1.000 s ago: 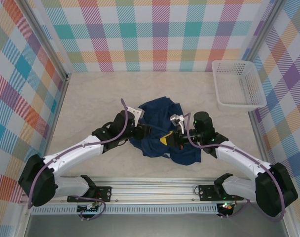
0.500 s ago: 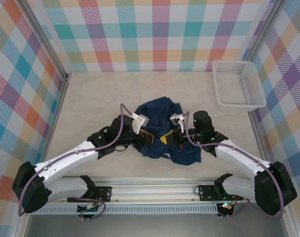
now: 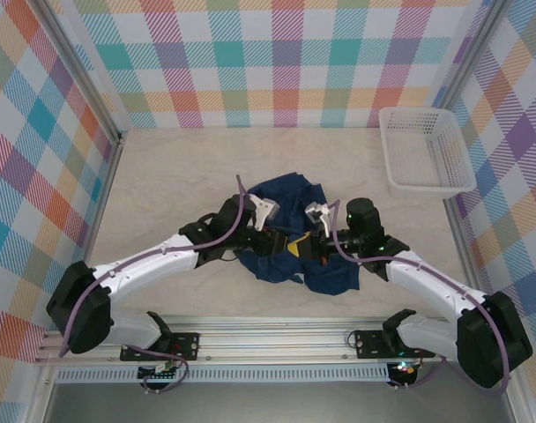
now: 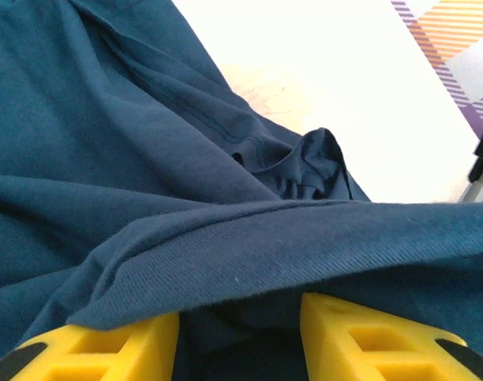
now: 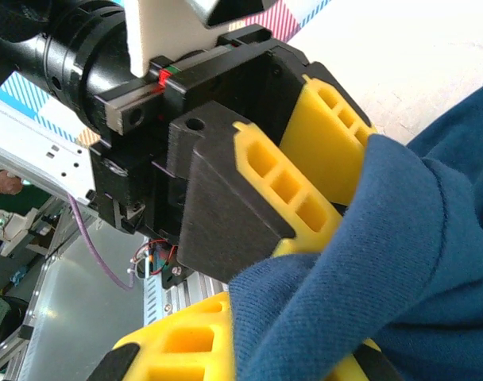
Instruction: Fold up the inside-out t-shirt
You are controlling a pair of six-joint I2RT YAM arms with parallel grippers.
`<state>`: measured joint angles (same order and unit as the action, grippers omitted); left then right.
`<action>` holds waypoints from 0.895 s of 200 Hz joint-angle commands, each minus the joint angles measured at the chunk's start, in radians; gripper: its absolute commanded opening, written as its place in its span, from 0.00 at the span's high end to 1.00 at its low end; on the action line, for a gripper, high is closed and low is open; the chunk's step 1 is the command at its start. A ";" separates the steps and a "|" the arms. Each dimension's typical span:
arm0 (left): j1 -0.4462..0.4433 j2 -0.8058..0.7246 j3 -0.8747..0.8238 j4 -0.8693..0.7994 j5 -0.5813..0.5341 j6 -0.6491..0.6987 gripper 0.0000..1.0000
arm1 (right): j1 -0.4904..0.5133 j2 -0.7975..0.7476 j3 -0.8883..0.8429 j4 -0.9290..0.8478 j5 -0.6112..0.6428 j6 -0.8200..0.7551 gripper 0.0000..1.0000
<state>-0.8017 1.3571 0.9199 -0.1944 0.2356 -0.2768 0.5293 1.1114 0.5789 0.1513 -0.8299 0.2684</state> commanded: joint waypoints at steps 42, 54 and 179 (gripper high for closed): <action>0.052 0.085 0.036 0.012 0.179 -0.091 0.54 | -0.006 -0.027 0.014 0.004 0.002 -0.042 1.00; 0.056 0.104 0.030 0.061 0.228 -0.122 0.61 | -0.006 -0.028 0.010 0.015 0.004 -0.036 1.00; 0.099 -0.210 -0.069 0.129 0.259 -0.110 1.00 | 0.005 -0.065 0.090 -0.294 0.453 -0.101 0.94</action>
<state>-0.7155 1.1858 0.8703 -0.1101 0.4168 -0.3958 0.5232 1.0275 0.6033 -0.0780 -0.5304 0.1993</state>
